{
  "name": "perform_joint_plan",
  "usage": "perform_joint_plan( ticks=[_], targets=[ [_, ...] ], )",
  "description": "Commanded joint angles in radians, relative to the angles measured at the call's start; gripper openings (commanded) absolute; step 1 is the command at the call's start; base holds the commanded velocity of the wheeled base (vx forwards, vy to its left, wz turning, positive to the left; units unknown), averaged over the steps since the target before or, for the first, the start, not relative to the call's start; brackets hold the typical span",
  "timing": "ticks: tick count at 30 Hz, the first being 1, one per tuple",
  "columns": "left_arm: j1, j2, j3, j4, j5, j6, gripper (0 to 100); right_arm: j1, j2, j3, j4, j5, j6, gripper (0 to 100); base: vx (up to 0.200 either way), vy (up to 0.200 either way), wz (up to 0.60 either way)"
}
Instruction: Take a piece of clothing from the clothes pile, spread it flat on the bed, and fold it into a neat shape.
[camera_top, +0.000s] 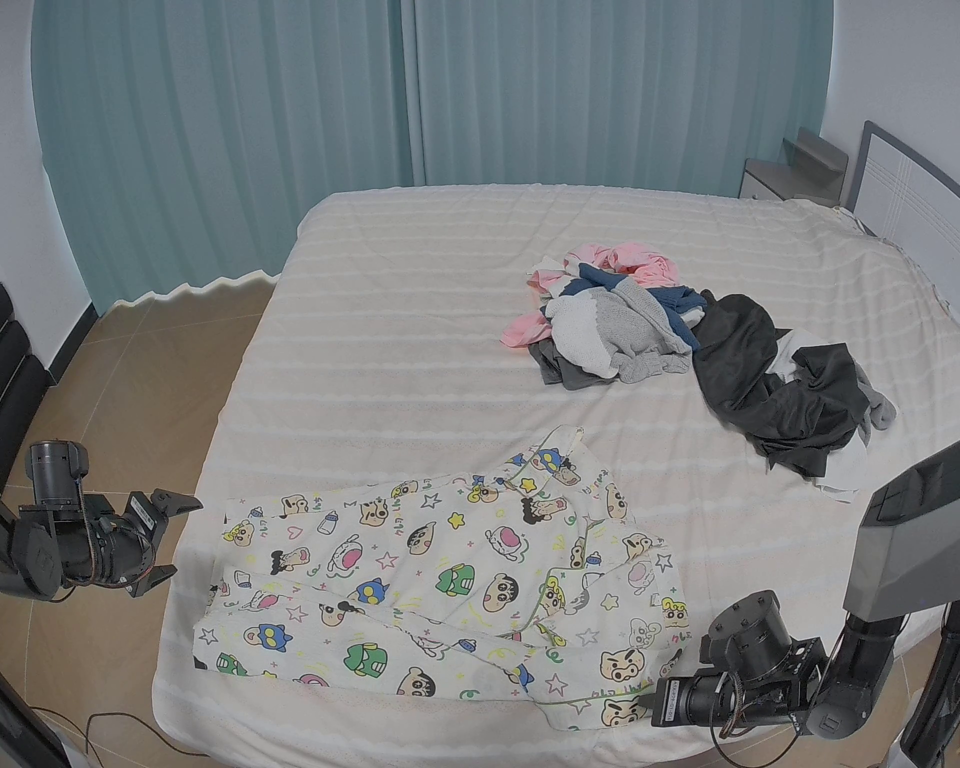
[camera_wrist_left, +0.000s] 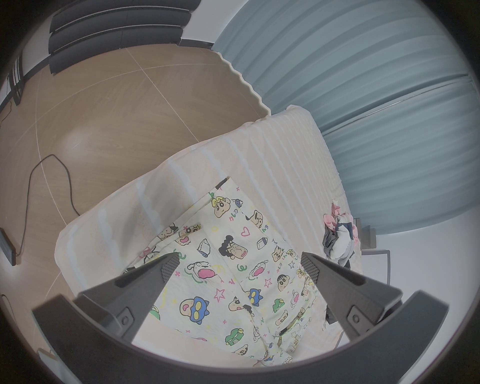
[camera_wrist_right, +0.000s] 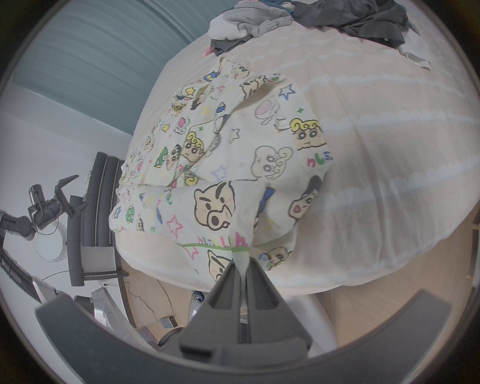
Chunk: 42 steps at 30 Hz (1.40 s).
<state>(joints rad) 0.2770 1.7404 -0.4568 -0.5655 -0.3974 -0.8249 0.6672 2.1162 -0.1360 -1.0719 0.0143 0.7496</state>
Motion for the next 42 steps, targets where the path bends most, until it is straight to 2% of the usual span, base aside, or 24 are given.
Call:
perform_joint_plan(
  ticks=[1,4,5,12,16,20,25,30,36,42],
  targets=[
    [0.001,0.007,0.0,-0.001,0.0,0.0,100,-0.041,0.024,0.003,0.0,-0.005,-0.001,0,0.0,0.0,0.0],
    [0.001,0.014,-0.002,-0.001,0.0,-0.002,100,-0.051,0.024,0.003,0.0,-0.007,0.001,0,0.0,0.0,0.0],
    [0.001,0.016,-0.002,-0.001,0.0,0.0,100,-0.051,0.022,0.003,0.0,-0.008,0.001,100,0.0,0.0,0.0],
    [0.001,0.014,-0.005,-0.001,-0.006,-0.008,100,-0.055,0.008,0.007,-0.016,-0.019,0.007,100,0.0,0.0,0.0],
    [0.001,0.01,-0.003,-0.001,-0.014,-0.008,100,-0.095,-0.021,0.022,-0.102,-0.053,0.028,100,0.0,0.0,0.0],
    [-0.001,0.016,-0.008,-0.02,-0.006,-0.016,100,-0.135,-0.067,0.027,-0.161,-0.054,0.024,100,0.0,0.0,0.0],
    [-0.001,0.019,0.001,-0.051,-0.006,-0.025,100,-0.153,-0.074,0.012,-0.166,-0.054,0.022,100,0.0,0.0,0.0],
    [0.001,0.013,-0.01,-0.057,-0.02,-0.088,100,-0.159,-0.074,-0.014,-0.163,-0.054,0.022,100,0.0,0.0,0.0],
    [-0.001,0.01,-0.003,-0.059,-0.029,-0.076,100,-0.167,-0.102,-0.039,-0.163,-0.056,0.014,100,0.2,0.0,0.0],
    [-0.001,-0.018,-0.002,-0.082,-0.021,-0.034,100,-0.173,-0.119,-0.067,-0.155,-0.056,-0.009,100,0.0,0.0,0.0]
  ],
)
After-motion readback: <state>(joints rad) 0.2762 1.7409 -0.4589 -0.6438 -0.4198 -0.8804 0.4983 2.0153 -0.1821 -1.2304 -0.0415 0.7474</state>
